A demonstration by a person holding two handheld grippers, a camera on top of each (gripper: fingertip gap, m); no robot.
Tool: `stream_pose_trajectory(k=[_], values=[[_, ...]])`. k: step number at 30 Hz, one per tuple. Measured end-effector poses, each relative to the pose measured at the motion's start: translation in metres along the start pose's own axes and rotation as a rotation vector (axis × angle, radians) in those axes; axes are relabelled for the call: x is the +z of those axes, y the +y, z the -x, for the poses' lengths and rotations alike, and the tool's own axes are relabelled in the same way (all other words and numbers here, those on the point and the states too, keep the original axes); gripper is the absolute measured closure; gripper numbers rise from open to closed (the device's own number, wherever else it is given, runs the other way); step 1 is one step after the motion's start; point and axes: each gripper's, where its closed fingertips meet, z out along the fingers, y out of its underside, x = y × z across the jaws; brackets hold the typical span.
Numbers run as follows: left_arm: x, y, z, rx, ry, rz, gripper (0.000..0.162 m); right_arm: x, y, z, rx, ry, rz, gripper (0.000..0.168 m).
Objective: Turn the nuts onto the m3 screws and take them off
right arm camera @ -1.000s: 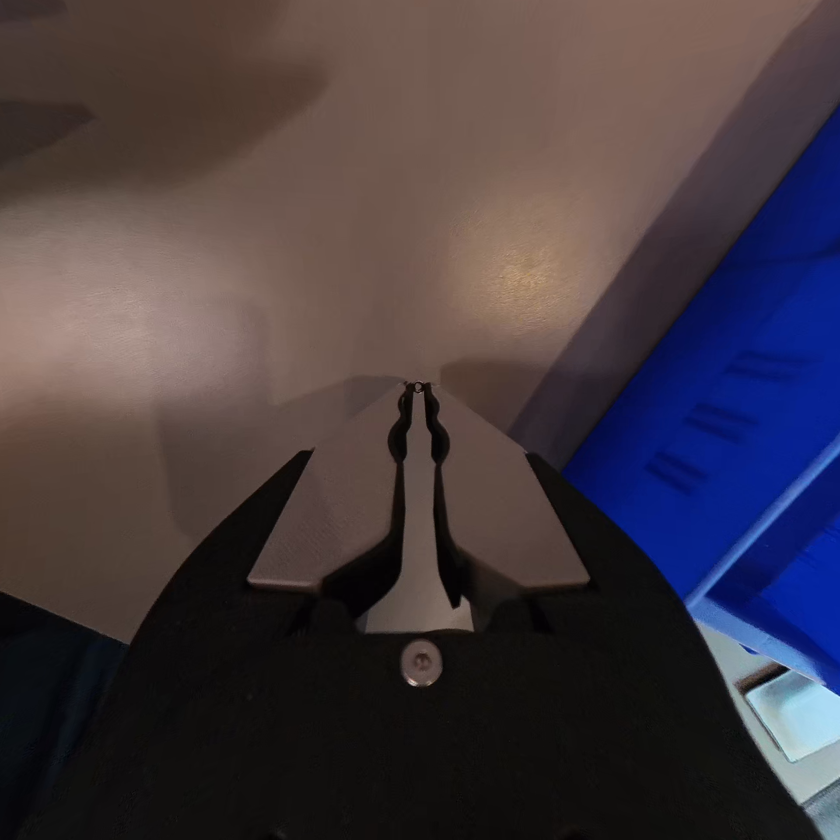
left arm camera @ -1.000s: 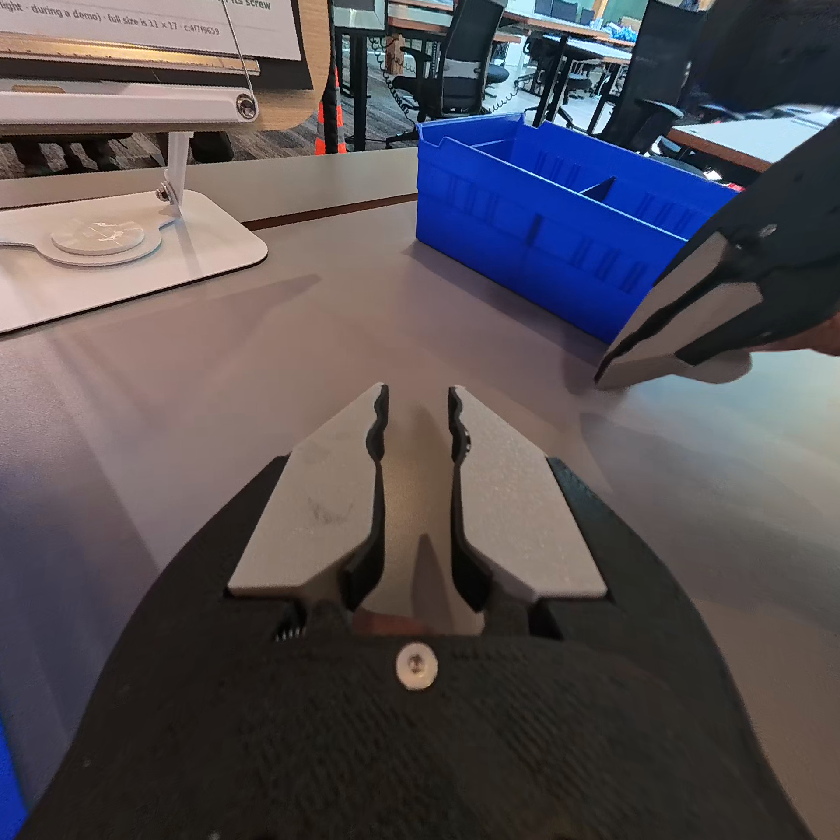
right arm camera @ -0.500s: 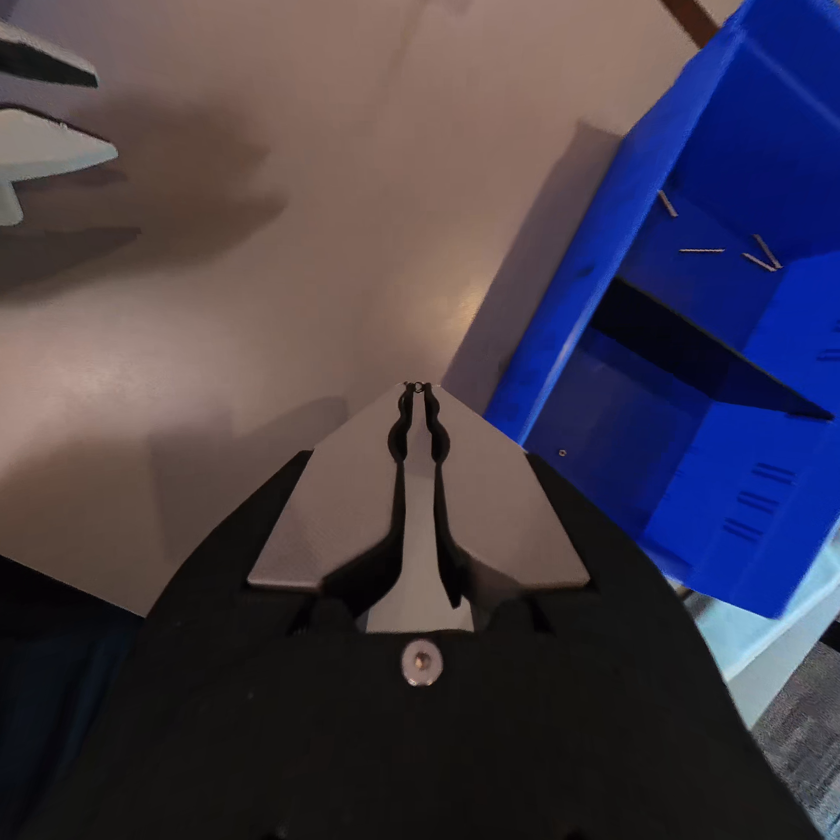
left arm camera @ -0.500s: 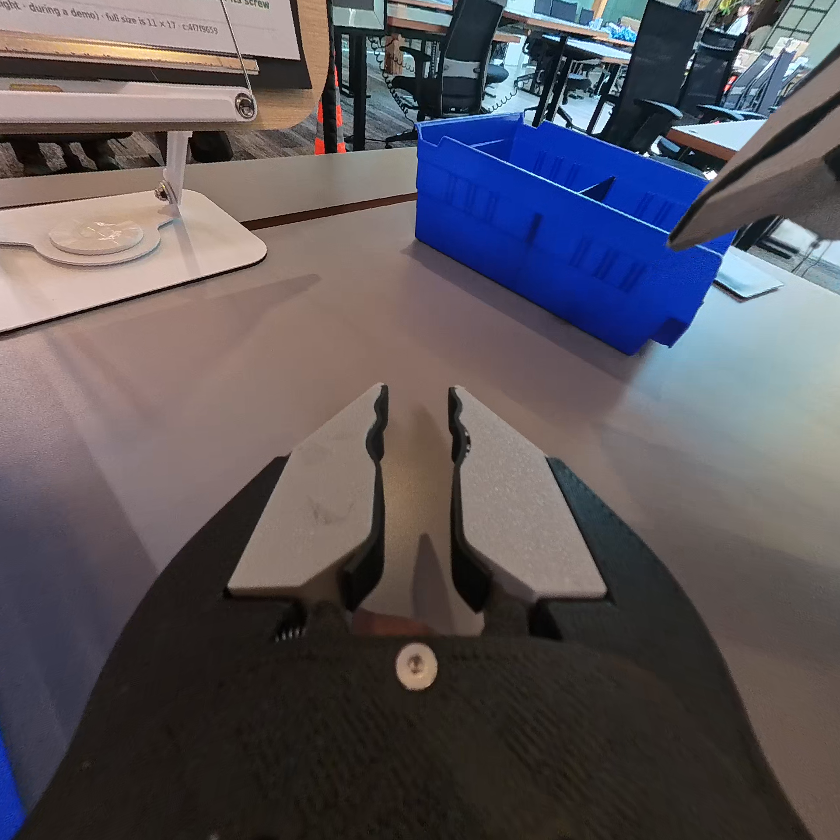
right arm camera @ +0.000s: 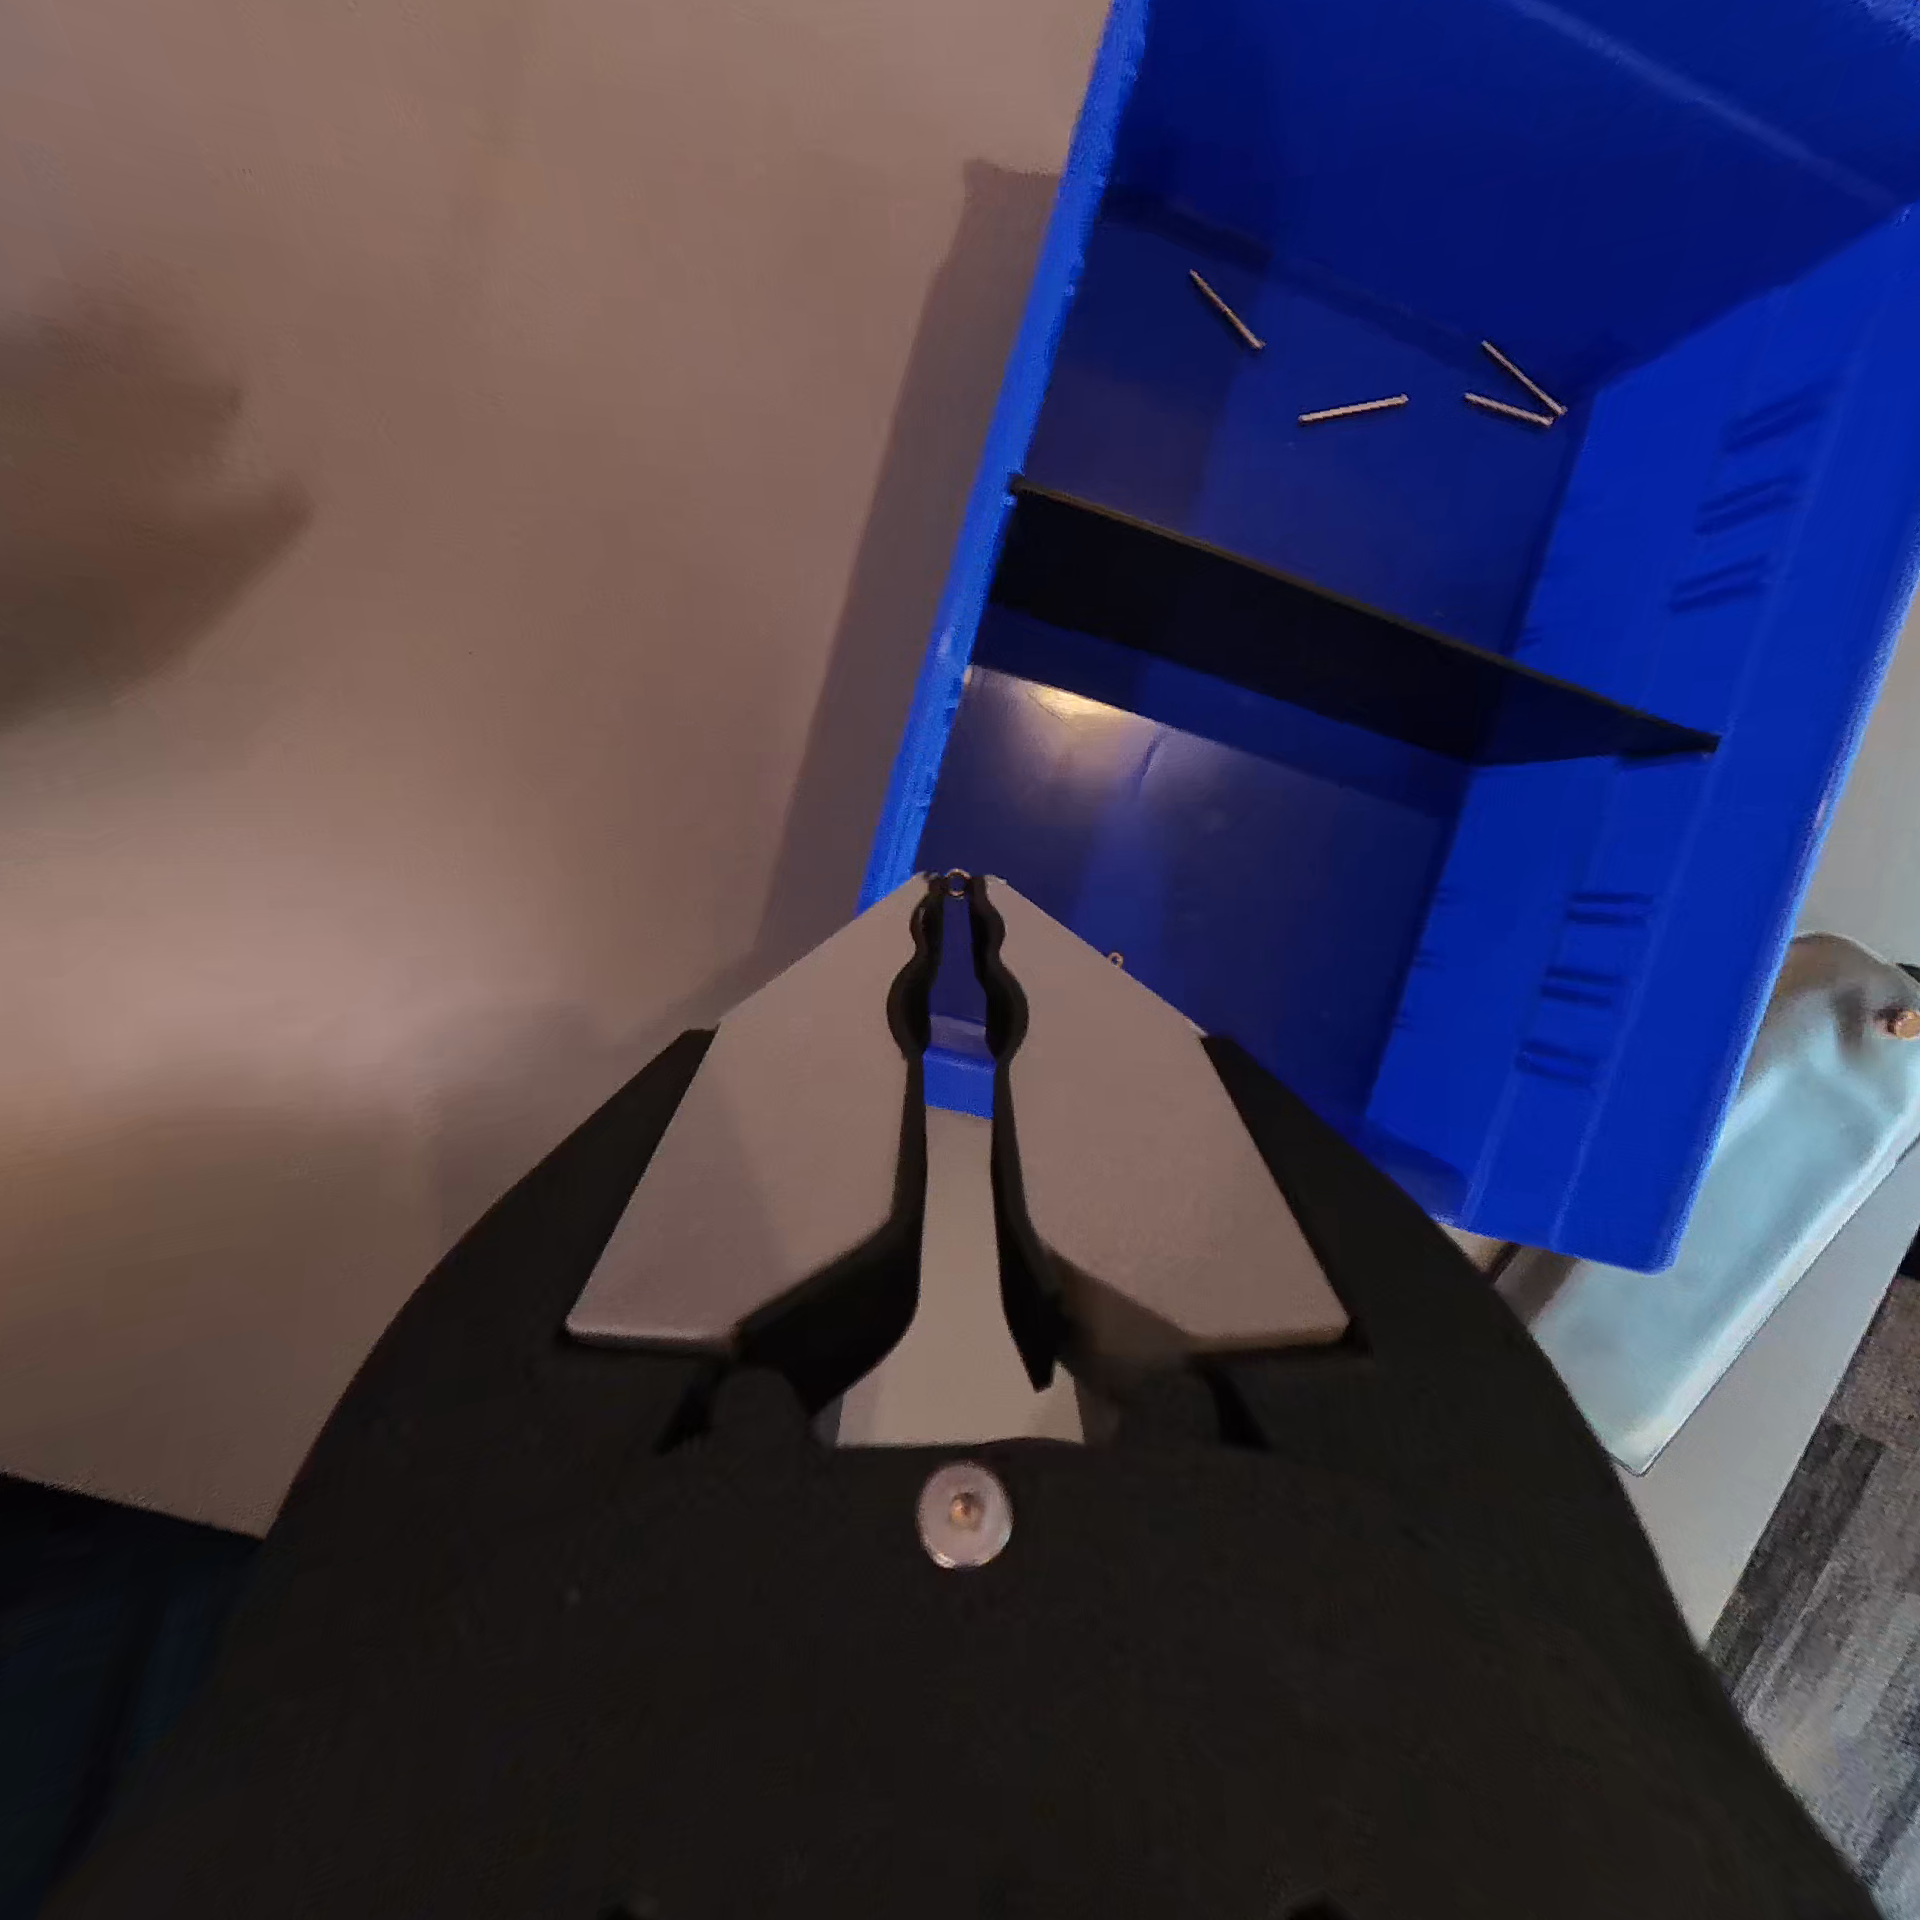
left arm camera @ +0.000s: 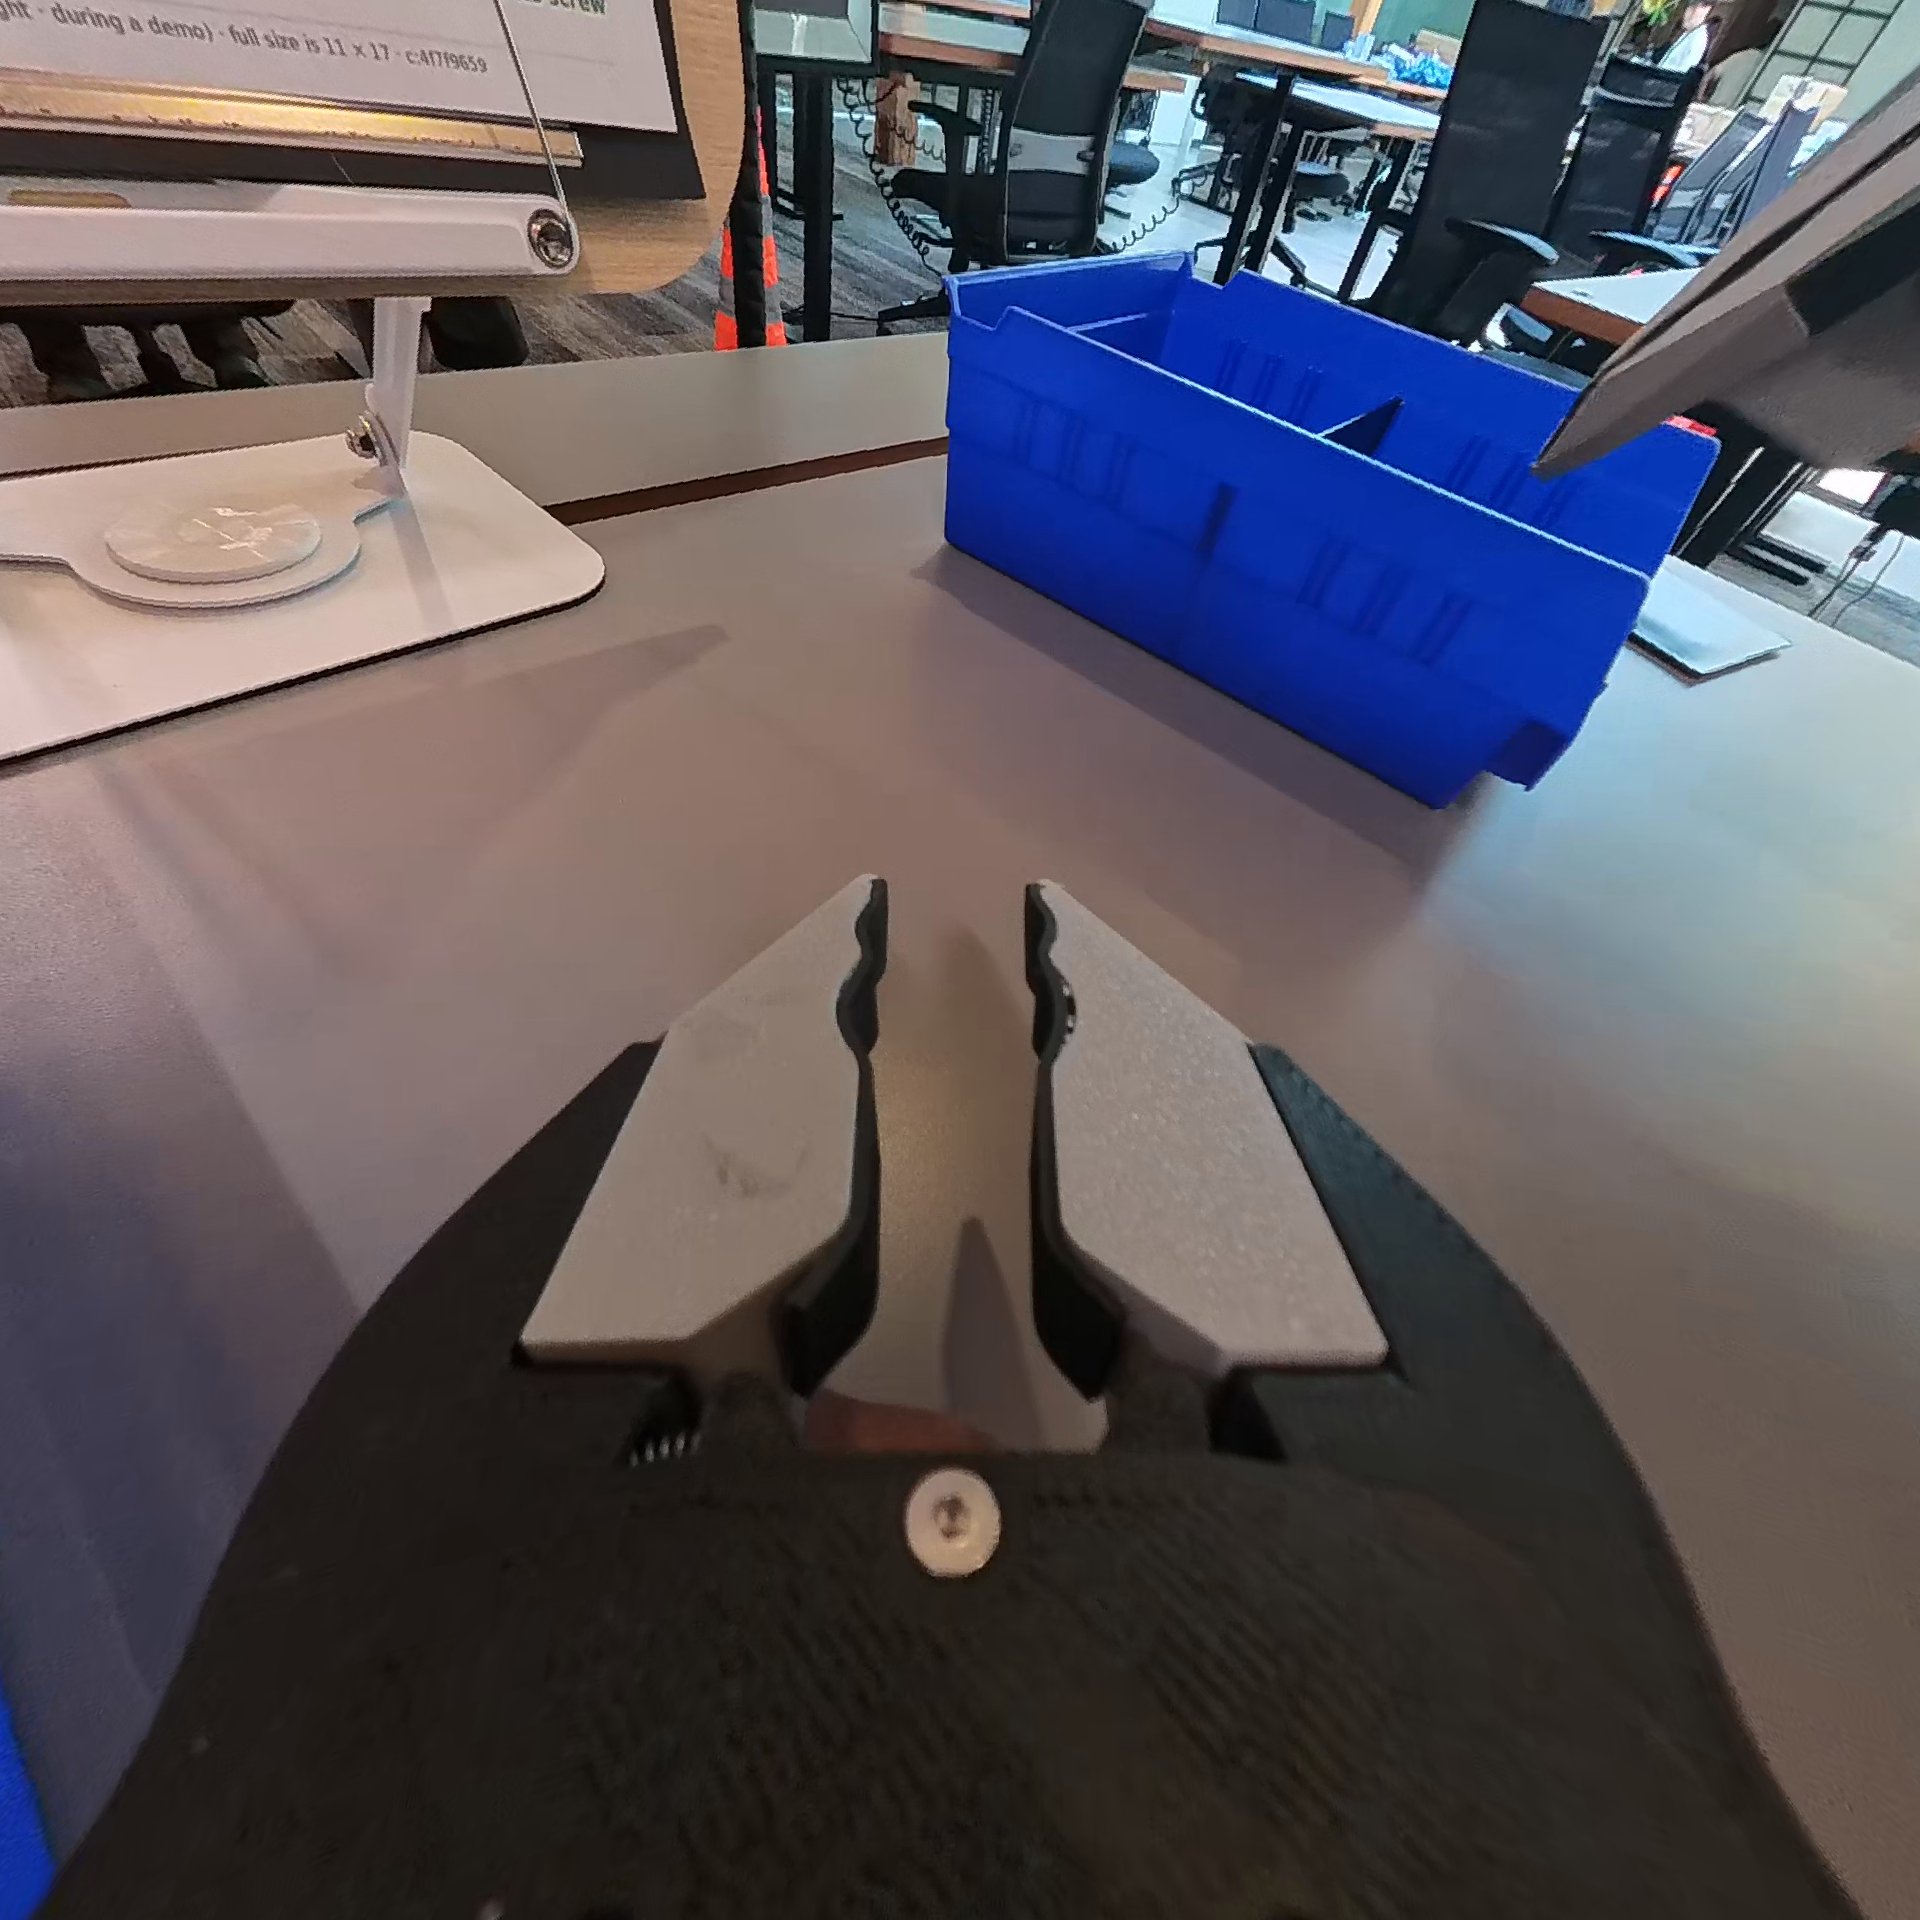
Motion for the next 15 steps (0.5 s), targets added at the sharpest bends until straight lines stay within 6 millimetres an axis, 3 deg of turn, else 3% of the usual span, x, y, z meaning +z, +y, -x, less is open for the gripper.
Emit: stream_pose_trajectory(k=[6,8,15], values=[[0.001,0.002,0.000,0.005,0.000,0.007,0.138,0.019,0.012,-0.020,0.043,0.019,0.031,0.166],[0.002,0.002,0.000,0.009,-0.003,0.010,0.138,0.022,0.014,-0.027,0.052,0.041,0.030,0.156],[0.003,0.004,0.000,0.016,-0.005,0.018,0.137,0.014,0.007,-0.038,0.073,0.073,-0.064,0.150]])
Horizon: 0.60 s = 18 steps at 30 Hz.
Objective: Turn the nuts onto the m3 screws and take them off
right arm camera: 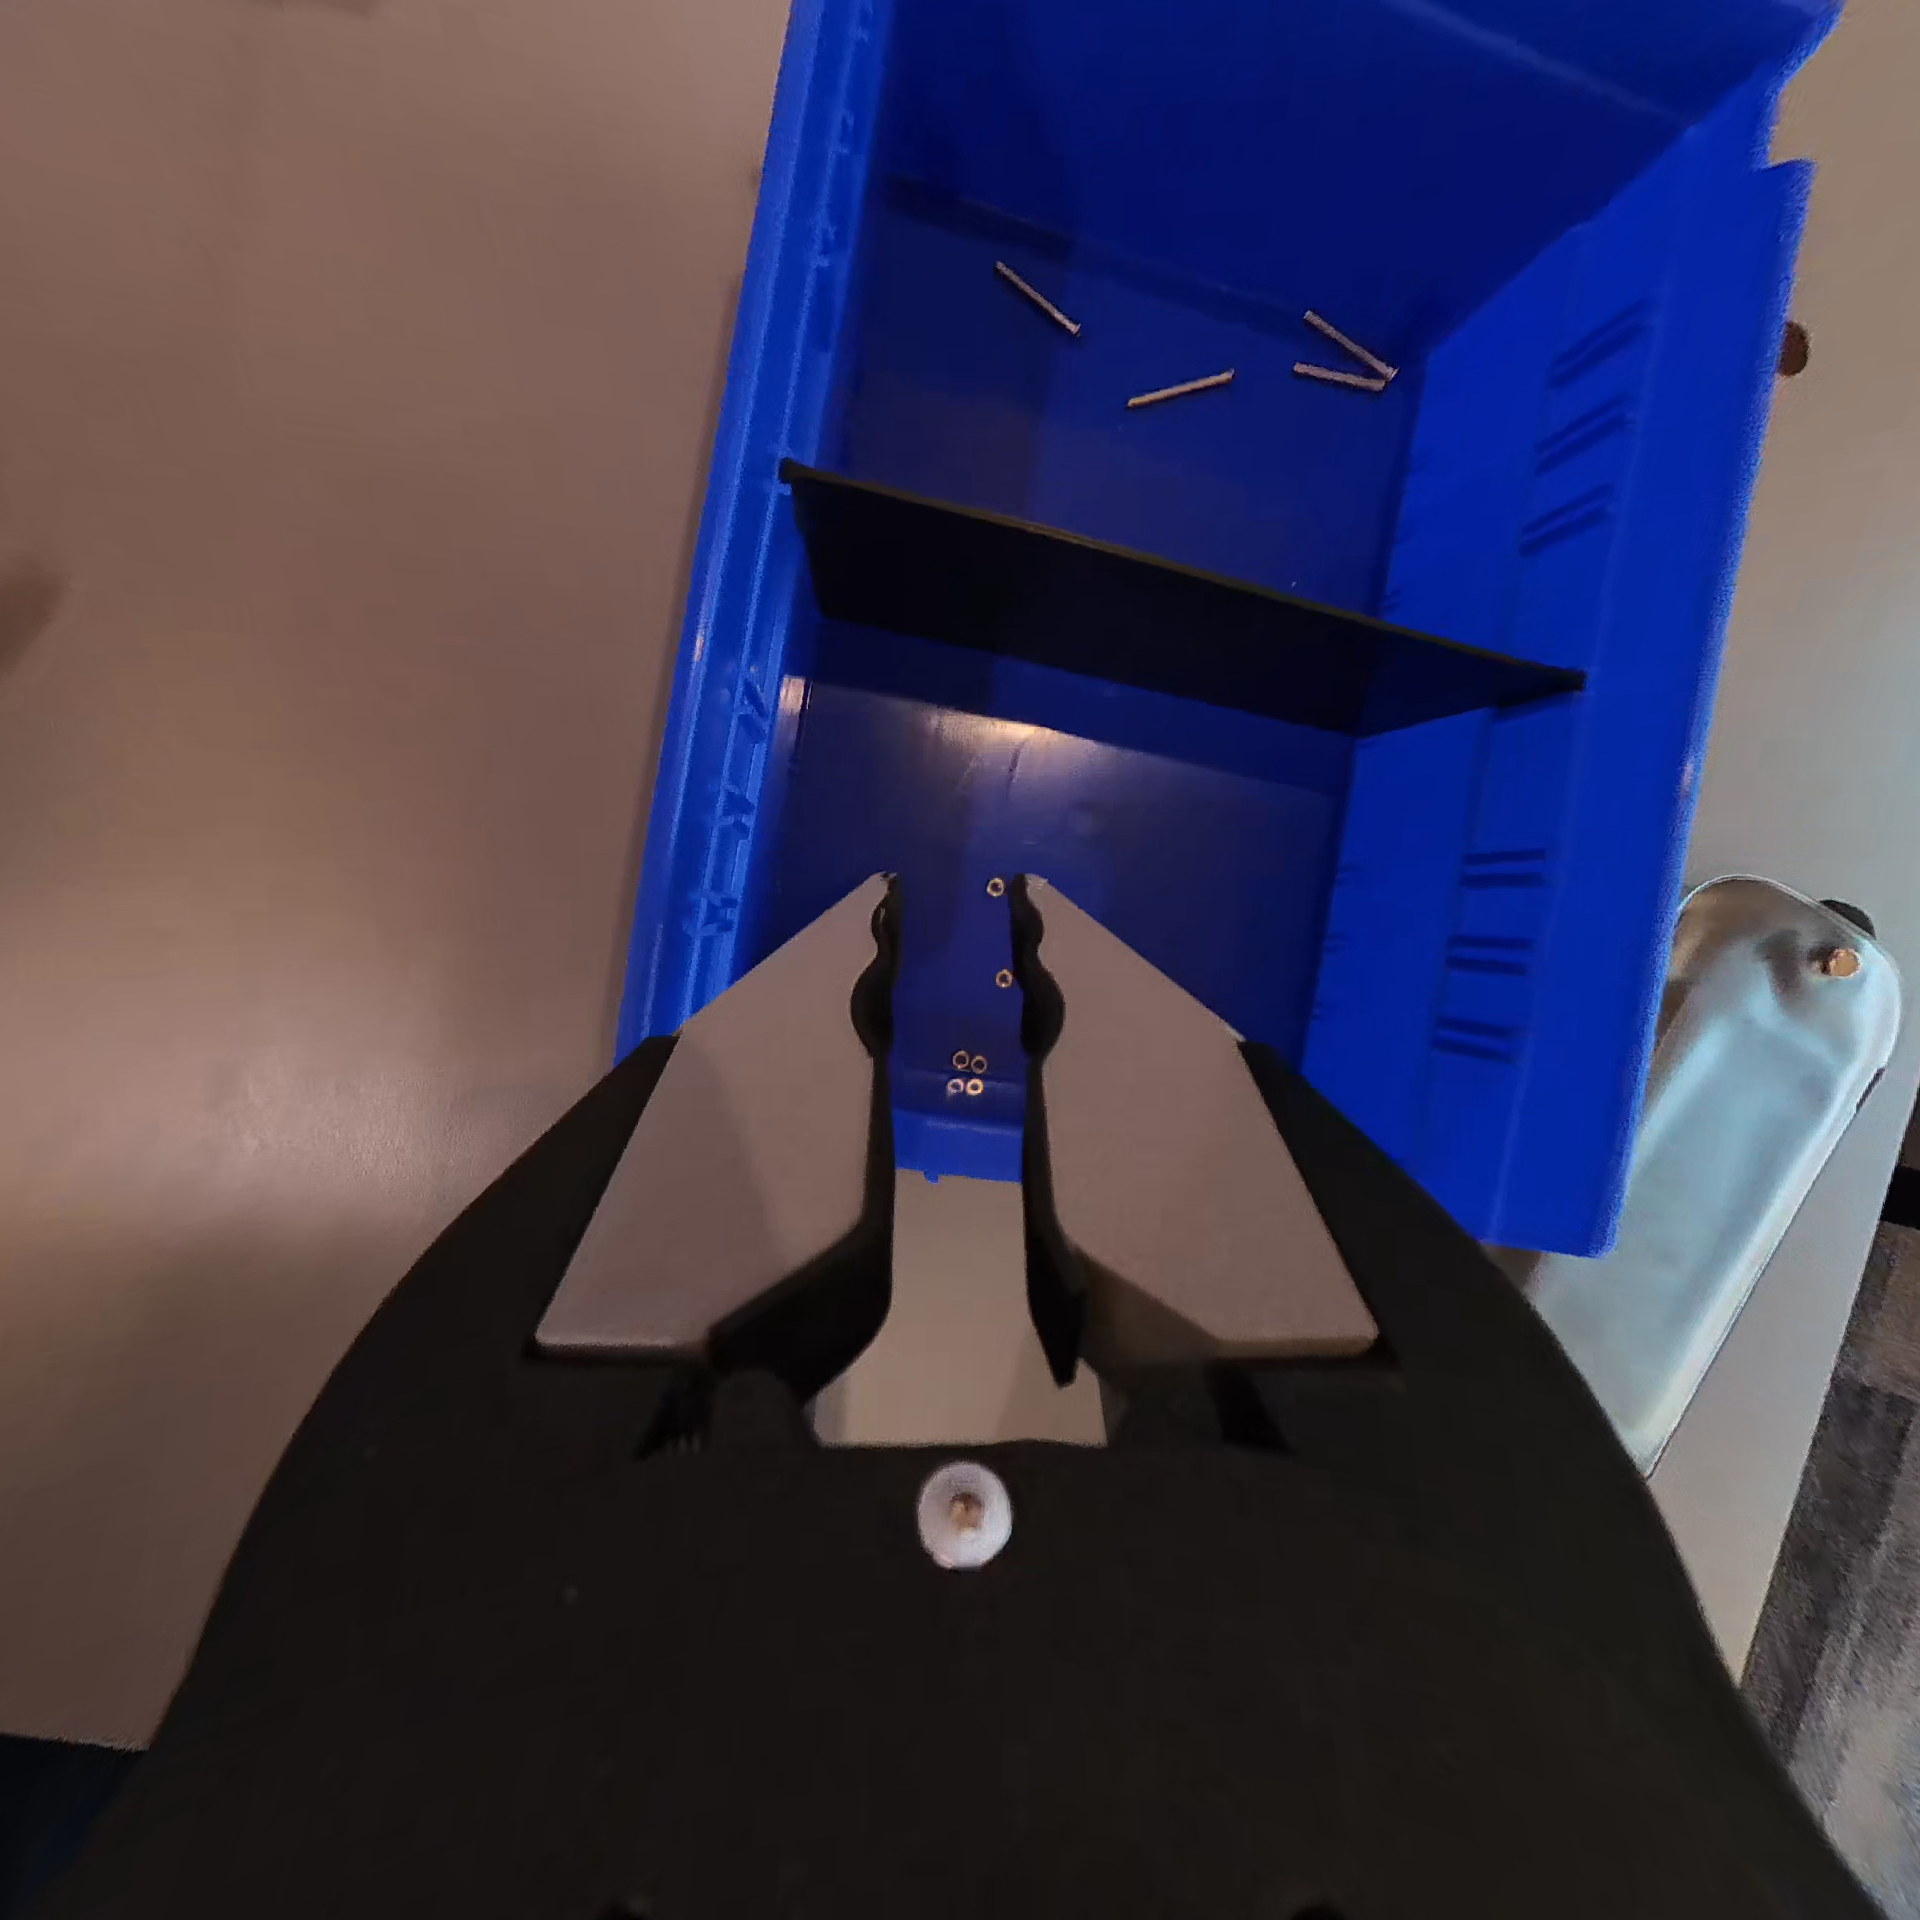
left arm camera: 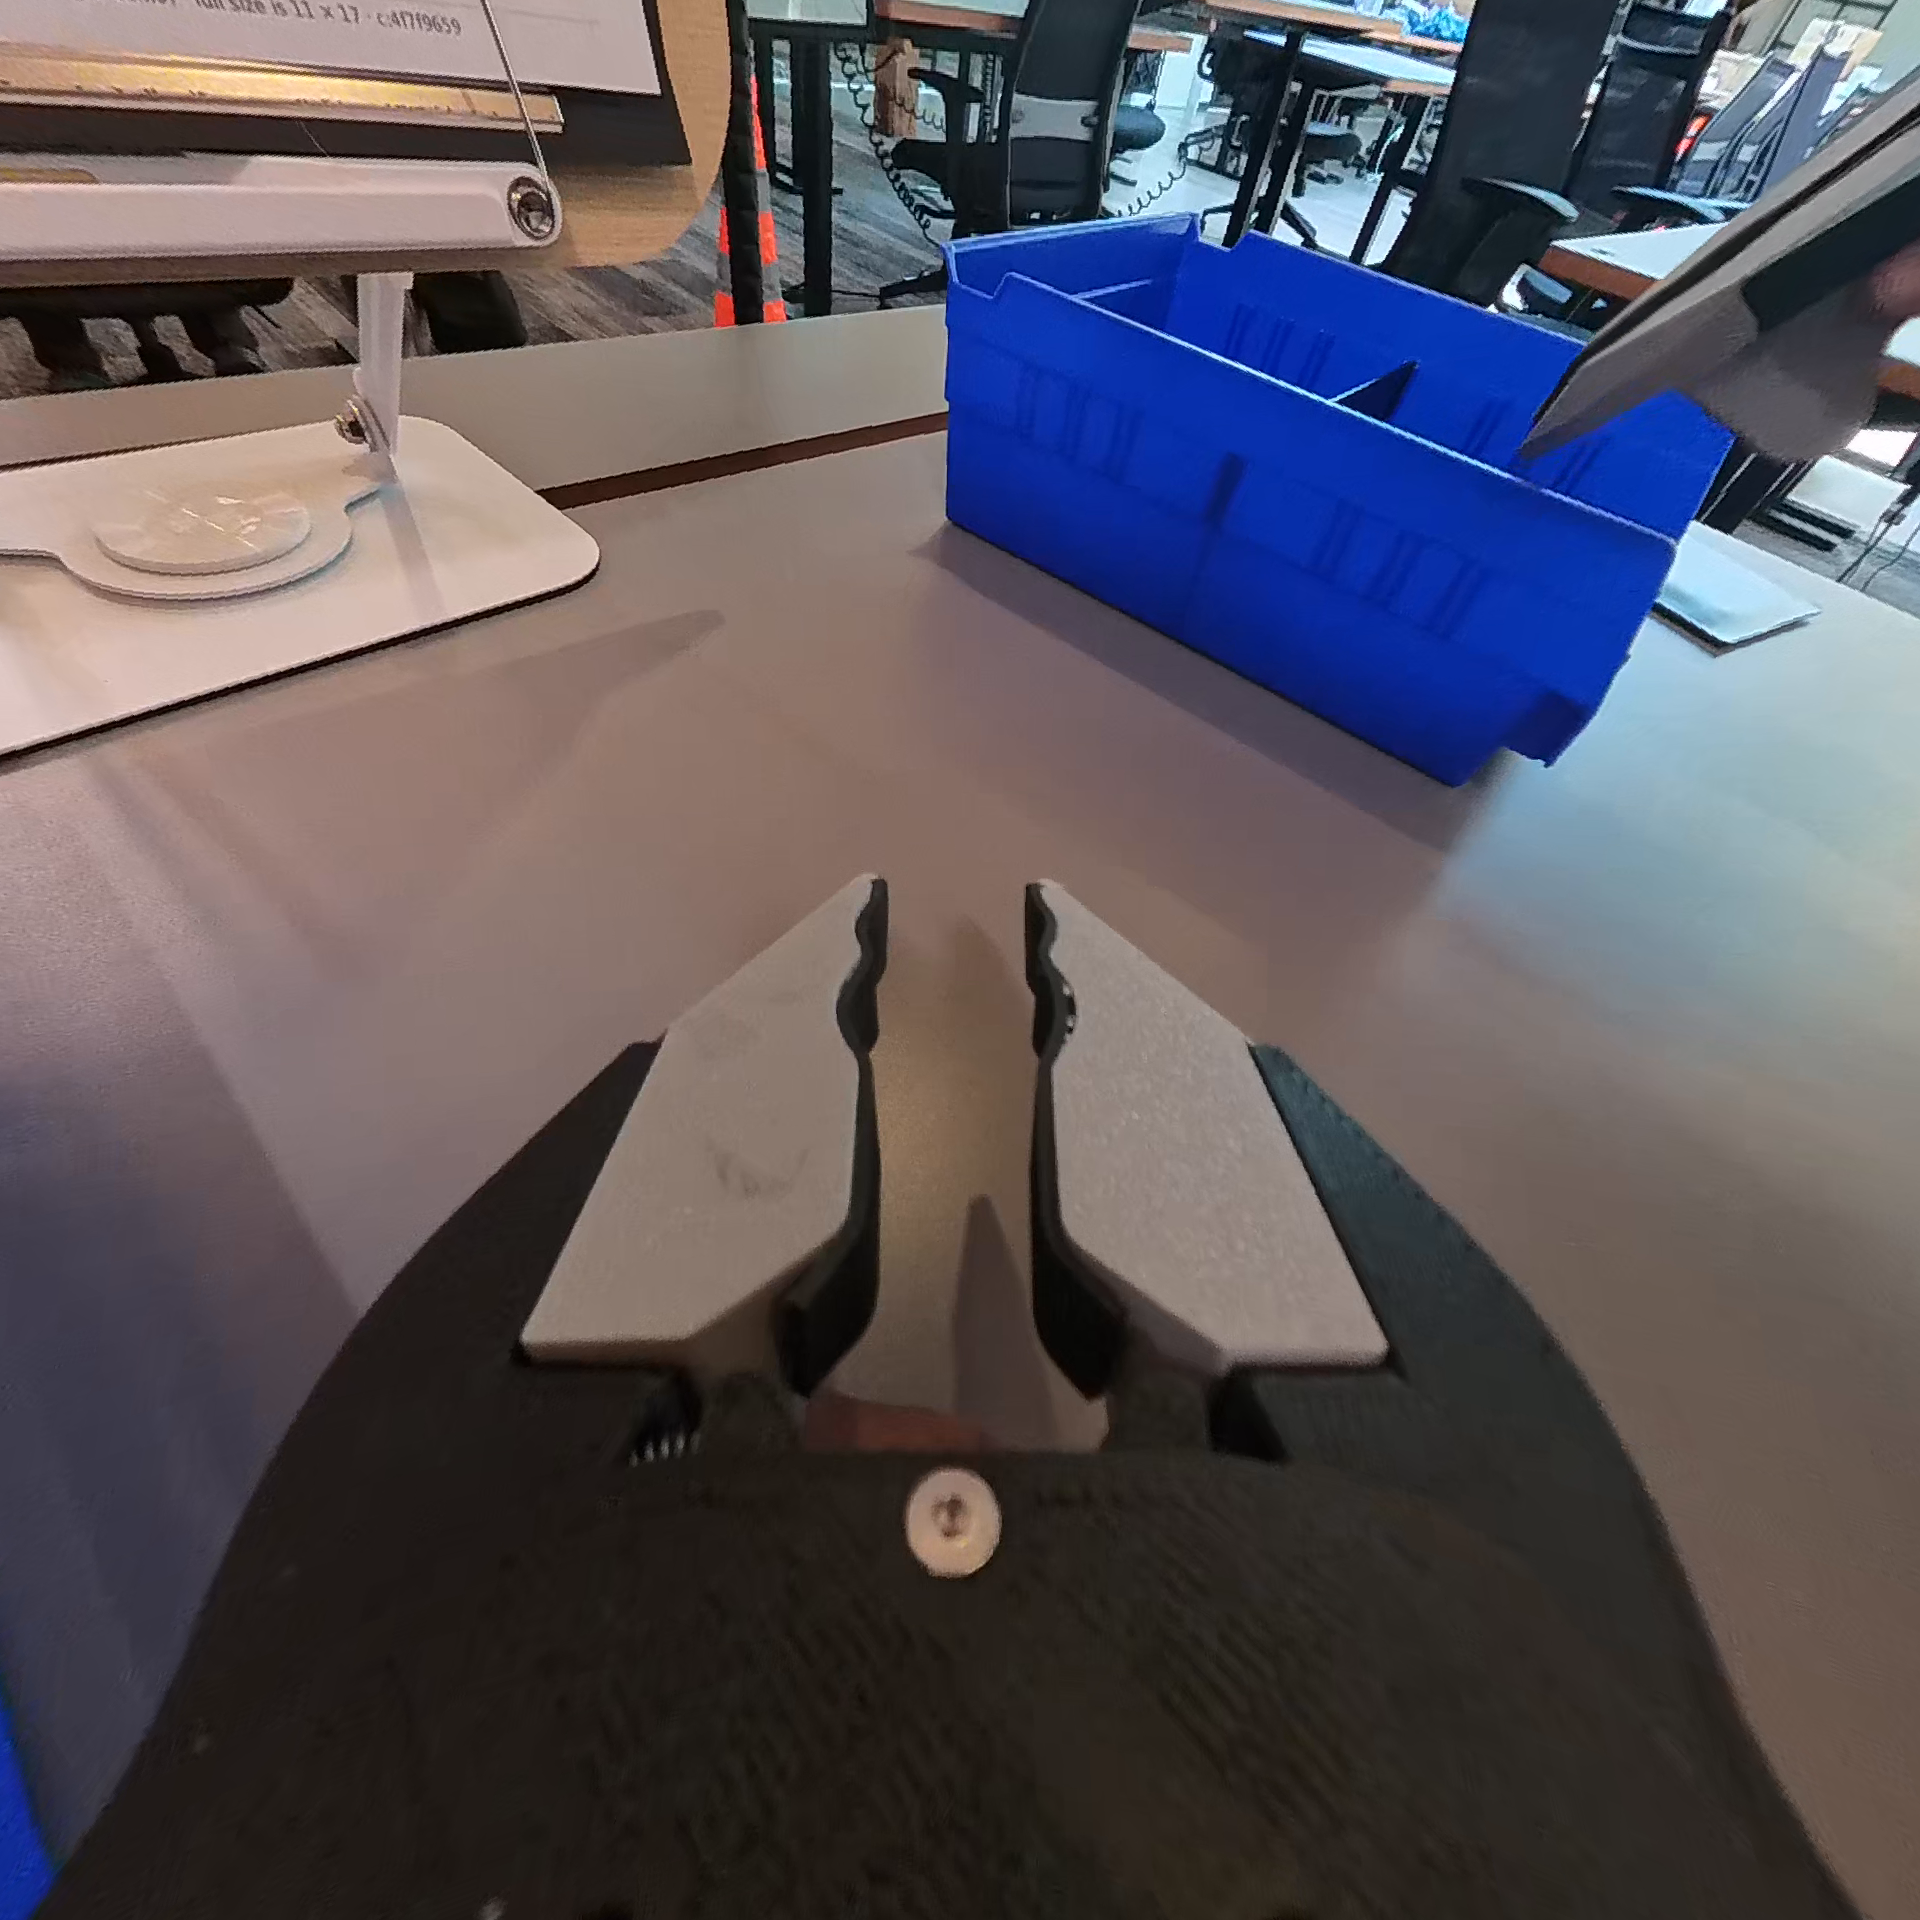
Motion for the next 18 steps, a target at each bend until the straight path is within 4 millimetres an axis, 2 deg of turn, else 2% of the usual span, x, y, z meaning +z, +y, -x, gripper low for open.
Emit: stream_pose_trajectory(k=[6,8,11,13,16,18], values=[[0.001,0.000,-0.001,0.011,-0.002,0.003,0.137,-0.027,-0.023,0.016,0.010,-0.044,-0.230,0.147],[0.001,0.001,0.000,0.022,-0.011,0.008,0.137,-0.039,-0.031,0.029,0.019,-0.092,-0.329,0.146],[0.003,0.004,0.001,0.034,-0.017,0.021,0.137,-0.061,-0.036,0.060,-0.008,-0.205,-0.496,0.142],[0.003,0.004,0.001,0.044,-0.019,0.021,0.137,-0.063,-0.022,0.068,-0.017,-0.190,-0.548,0.142],[0.001,0.001,0.002,0.065,-0.034,0.010,0.137,-0.049,0.011,0.067,-0.018,-0.138,-0.562,0.142],[0.002,0.003,-0.001,0.070,-0.025,0.016,0.137,-0.039,0.030,0.066,0.029,-0.176,-0.569,0.140]])
